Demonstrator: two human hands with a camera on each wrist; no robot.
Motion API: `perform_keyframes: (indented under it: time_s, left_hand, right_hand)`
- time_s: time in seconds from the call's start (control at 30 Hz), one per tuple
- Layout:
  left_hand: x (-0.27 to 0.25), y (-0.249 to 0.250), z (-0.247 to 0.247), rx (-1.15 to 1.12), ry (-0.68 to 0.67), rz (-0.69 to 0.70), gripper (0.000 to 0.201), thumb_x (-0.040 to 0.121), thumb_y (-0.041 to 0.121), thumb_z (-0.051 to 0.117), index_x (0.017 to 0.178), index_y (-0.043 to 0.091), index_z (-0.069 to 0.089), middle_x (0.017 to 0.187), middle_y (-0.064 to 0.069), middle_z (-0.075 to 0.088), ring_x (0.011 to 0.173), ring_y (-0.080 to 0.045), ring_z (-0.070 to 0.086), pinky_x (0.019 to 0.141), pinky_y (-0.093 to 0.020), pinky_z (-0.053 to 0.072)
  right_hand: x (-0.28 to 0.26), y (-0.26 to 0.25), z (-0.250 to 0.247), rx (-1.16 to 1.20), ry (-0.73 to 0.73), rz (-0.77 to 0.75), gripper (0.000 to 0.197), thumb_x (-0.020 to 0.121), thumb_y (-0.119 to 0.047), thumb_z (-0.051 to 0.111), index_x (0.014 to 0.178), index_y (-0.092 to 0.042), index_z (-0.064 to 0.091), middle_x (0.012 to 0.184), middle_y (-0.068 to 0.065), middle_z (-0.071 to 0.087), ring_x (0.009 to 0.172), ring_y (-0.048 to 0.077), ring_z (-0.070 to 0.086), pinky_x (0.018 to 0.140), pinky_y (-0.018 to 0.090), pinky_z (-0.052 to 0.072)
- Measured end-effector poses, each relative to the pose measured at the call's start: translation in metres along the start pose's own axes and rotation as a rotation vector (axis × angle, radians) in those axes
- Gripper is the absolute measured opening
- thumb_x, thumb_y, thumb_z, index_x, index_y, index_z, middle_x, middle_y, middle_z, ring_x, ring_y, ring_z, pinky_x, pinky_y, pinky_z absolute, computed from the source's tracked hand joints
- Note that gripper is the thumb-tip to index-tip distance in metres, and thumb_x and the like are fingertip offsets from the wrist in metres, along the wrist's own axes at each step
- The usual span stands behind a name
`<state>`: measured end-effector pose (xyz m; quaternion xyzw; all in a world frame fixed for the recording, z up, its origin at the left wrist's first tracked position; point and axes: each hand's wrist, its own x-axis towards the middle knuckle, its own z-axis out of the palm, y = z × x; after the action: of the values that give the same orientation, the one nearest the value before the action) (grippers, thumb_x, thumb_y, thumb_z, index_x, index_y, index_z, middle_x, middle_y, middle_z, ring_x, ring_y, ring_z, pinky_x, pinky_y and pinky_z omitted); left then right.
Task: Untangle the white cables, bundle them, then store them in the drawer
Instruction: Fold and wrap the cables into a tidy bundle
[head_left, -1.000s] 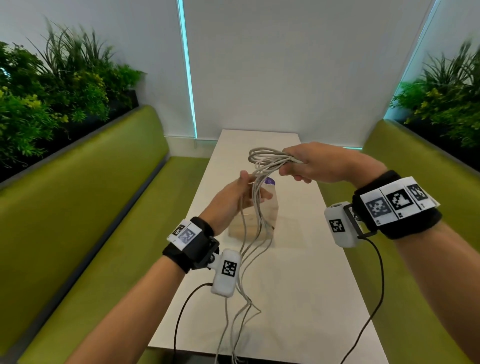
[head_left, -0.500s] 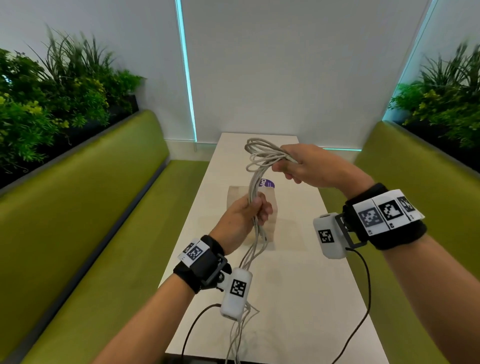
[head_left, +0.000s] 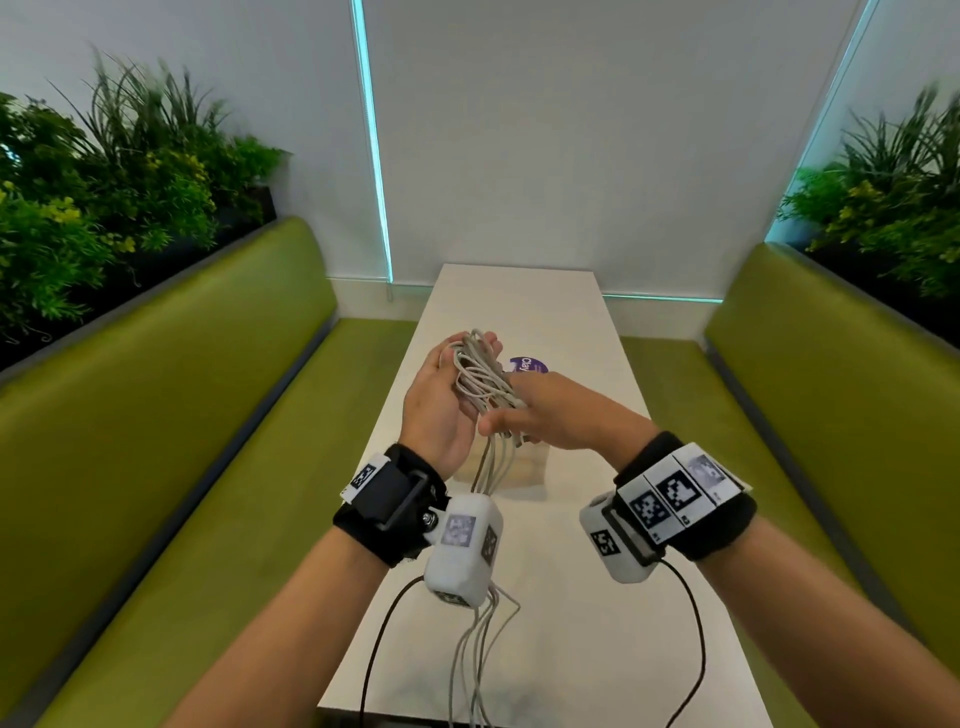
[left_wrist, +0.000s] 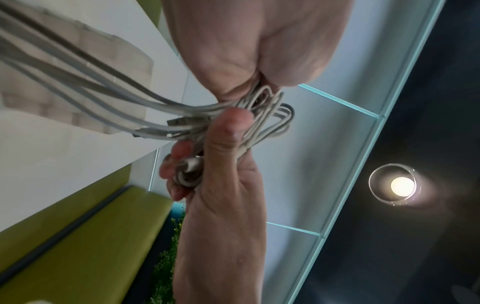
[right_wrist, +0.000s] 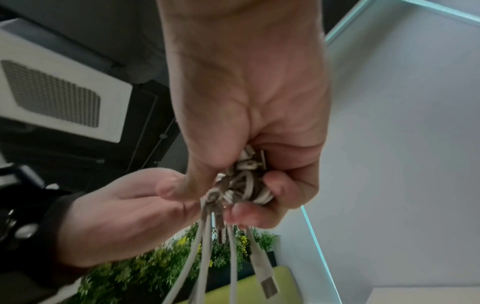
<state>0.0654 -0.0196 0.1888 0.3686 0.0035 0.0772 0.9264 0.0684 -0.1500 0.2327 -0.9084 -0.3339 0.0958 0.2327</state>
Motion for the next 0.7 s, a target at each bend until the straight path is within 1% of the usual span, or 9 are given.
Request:
perform_keyframes:
  time_s: [0.1,0.17,0.2,0.27,0.33,0.43,0.57,0.63,0.7]
  left_hand:
    - [0.0,0.005,0.001,-0.031,-0.013,-0.072,0.04,0.102,0.032,0.032,0.114,0.002,0.057,0.117,-0.018,0.064,0.113,-0.026,0.059,0.08,-0.033,0.056]
    - [0.0,0.006,0.002,0.056,-0.031,-0.104,0.053,0.092,0.049,0.046,0.116,0.003,0.056,0.118,-0.018,0.063,0.109,-0.023,0.061,0.083,-0.035,0.054]
    - [0.001,0.004,0.001,0.131,-0.036,-0.091,0.058,0.084,0.05,0.058,0.119,0.004,0.053,0.12,-0.018,0.063,0.104,-0.021,0.064,0.08,-0.036,0.054]
    - [0.0,-0.002,-0.002,0.245,-0.036,-0.039,0.06,0.074,0.033,0.075,0.118,0.005,0.047,0.112,-0.019,0.063,0.089,-0.019,0.068,0.067,-0.035,0.056]
    - [-0.001,-0.004,-0.002,0.242,-0.003,0.001,0.039,0.08,0.014,0.074,0.109,0.007,0.049,0.089,-0.014,0.064,0.069,-0.017,0.065,0.058,-0.03,0.054]
    - [0.001,0.001,0.004,0.174,0.014,0.005,0.016,0.087,0.01,0.065,0.097,0.011,0.053,0.068,-0.005,0.058,0.056,-0.014,0.059,0.053,-0.027,0.052]
    - [0.005,0.001,0.003,0.16,-0.043,-0.014,0.032,0.086,0.013,0.064,0.118,0.016,0.057,0.061,0.002,0.056,0.056,-0.011,0.056,0.055,-0.025,0.053]
    - [0.003,0.002,0.003,0.158,-0.069,-0.018,0.029,0.086,0.013,0.063,0.114,0.011,0.059,0.058,0.003,0.056,0.053,-0.01,0.055,0.055,-0.024,0.053]
    - [0.003,0.004,0.004,0.157,-0.087,-0.032,0.011,0.086,0.018,0.064,0.094,0.01,0.063,0.055,0.001,0.054,0.051,-0.011,0.055,0.053,-0.025,0.052]
  right_hand:
    - [0.008,0.004,0.005,0.006,0.037,0.082,0.022,0.092,-0.036,0.057,0.091,-0.014,0.058,0.08,0.006,0.062,0.07,0.024,0.06,0.064,0.029,0.045]
    - [0.01,0.007,0.007,0.016,0.044,0.099,0.029,0.094,-0.033,0.055,0.104,-0.006,0.06,0.09,0.015,0.067,0.071,0.031,0.064,0.063,0.034,0.05]
    - [0.011,0.007,0.007,-0.002,0.025,0.083,0.03,0.095,-0.032,0.053,0.107,-0.005,0.06,0.093,0.017,0.067,0.07,0.03,0.064,0.063,0.035,0.051]
    - [0.01,0.004,0.007,-0.061,-0.021,0.038,0.031,0.097,-0.032,0.048,0.111,-0.006,0.059,0.096,0.017,0.068,0.07,0.029,0.064,0.066,0.037,0.053]
    - [0.011,0.0,0.009,-0.113,-0.026,0.006,0.033,0.098,-0.035,0.044,0.115,-0.01,0.057,0.095,0.013,0.066,0.067,0.024,0.06,0.065,0.034,0.05]
    - [0.012,0.001,0.014,-0.046,0.044,0.017,0.03,0.098,-0.035,0.046,0.114,-0.012,0.057,0.088,0.007,0.062,0.061,0.016,0.053,0.061,0.027,0.044]
    - [0.012,0.009,0.014,0.102,-0.003,0.056,0.023,0.097,-0.03,0.049,0.112,-0.014,0.057,0.076,-0.009,0.056,0.063,0.013,0.057,0.053,0.013,0.042]
    - [0.011,0.014,0.014,0.149,0.004,0.027,0.025,0.097,-0.028,0.05,0.113,-0.01,0.057,0.084,-0.003,0.061,0.071,0.015,0.057,0.058,0.01,0.042]
    - [0.01,0.017,0.019,0.224,0.017,-0.013,0.026,0.098,-0.025,0.049,0.117,-0.008,0.058,0.098,0.005,0.064,0.08,0.014,0.059,0.065,0.012,0.044]
